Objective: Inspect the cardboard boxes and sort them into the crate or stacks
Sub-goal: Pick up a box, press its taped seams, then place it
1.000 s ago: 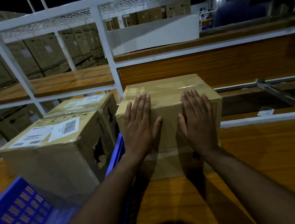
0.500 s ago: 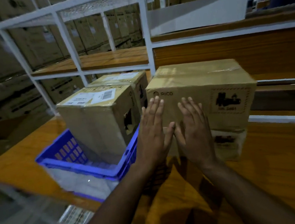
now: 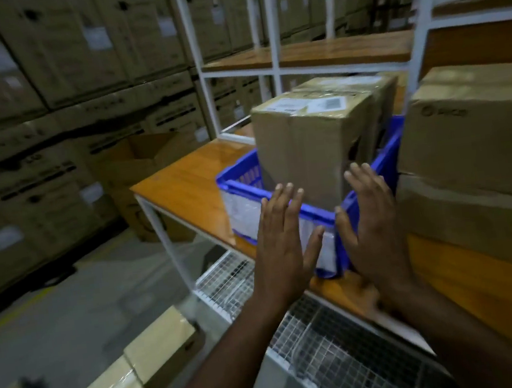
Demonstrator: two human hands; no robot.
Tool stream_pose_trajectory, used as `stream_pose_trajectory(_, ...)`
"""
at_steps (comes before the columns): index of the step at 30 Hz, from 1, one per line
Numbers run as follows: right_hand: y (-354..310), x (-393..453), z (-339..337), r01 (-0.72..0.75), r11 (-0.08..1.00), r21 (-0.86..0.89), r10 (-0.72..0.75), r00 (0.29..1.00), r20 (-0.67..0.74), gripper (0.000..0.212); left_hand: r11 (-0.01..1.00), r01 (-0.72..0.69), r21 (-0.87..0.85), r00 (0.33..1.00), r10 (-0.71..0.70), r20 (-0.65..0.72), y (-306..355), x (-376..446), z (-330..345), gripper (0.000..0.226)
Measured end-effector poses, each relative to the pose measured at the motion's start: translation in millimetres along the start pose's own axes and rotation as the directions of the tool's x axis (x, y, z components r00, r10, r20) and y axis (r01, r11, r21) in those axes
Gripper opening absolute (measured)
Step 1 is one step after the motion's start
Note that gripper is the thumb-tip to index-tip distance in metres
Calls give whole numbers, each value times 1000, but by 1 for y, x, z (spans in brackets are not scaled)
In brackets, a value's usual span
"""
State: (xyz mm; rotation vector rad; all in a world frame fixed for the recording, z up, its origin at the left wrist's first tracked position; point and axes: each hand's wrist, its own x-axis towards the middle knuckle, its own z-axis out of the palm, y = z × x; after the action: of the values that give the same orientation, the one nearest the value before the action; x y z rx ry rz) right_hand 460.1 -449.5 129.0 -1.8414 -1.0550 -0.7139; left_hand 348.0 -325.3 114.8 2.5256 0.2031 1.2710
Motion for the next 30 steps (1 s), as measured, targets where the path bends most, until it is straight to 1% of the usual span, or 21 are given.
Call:
stream_pose_trajectory(4,-62,-31,42,49,998,35,-52,996,78,51,991,109,77,994,-109,-3,-38,-64,-57,59)
stream_pose_trajectory(8,-129,-68,87,68,991,117,-89,978,189,52,960,233,157,972,-232,-26,-71,-125,-121,57)
stream_pose_trajectory(11,-177,-93,117,46,985,165,-96,948,303,55,929,302,212,953,-296,-60,-93,-163,-166,57)
stream_pose_trajectory(14,-223,-111,149,84,973,215,-164,908,386,54,894,370,253,929,-350,-118,-116,-193,-207,58)
stream_pose_trajectory(17,-260,-129,181,104,960,260,-214,870,444,54,840,448,306,894,-416,-166,-140,-221,-237,59)
stream_pose_trajectory(21,-297,-149,229,129,931,341,-300,801,519,57,765,554,329,833,-513,-209,-175,-258,-263,59)
stream_pose_trajectory(24,-322,-161,273,112,911,397,-333,767,548,54,686,632,362,774,-580,-252,-208,-284,-281,60)
stream_pose_trajectory(27,-342,-170,322,94,884,458,-379,719,583,51,610,698,375,715,-627,-310,-247,-298,-297,59)
stream_pose_trajectory(30,-359,-179,367,60,860,506,-413,664,623,51,558,721,411,687,-655,-316,-284,-309,-308,58)
